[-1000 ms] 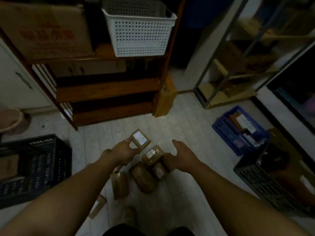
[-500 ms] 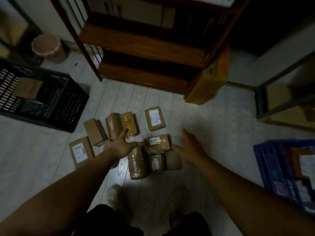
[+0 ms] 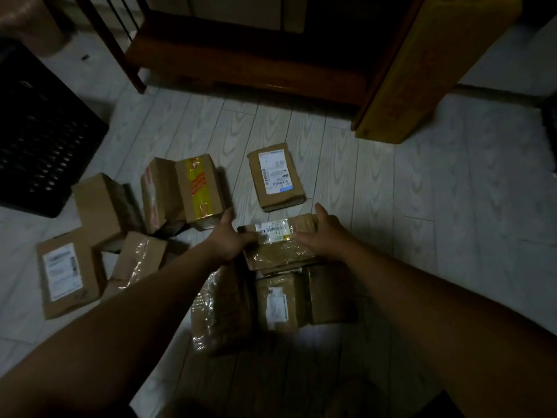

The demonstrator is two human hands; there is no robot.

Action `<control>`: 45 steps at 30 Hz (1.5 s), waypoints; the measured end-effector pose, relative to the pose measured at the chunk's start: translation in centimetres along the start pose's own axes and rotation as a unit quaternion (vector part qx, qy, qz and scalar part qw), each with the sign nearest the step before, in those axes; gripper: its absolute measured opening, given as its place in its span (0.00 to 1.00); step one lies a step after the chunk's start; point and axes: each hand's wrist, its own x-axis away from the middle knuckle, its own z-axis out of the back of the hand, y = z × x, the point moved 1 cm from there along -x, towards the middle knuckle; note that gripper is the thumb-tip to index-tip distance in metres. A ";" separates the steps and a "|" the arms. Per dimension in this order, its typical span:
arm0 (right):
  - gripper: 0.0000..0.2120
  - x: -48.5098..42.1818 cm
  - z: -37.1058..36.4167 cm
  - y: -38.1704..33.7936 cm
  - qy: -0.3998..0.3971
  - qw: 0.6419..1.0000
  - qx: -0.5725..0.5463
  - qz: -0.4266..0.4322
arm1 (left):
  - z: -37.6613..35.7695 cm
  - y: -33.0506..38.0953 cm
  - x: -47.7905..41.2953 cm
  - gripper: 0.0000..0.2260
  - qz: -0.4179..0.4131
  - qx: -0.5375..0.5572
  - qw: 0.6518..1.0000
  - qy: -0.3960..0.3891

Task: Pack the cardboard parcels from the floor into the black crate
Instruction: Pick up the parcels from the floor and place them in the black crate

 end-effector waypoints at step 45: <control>0.39 57.7 29.3 -40.2 0.159 0.930 -0.206 0.259 | 31.7 34.0 60.5 0.27 -0.270 0.204 0.940 0.037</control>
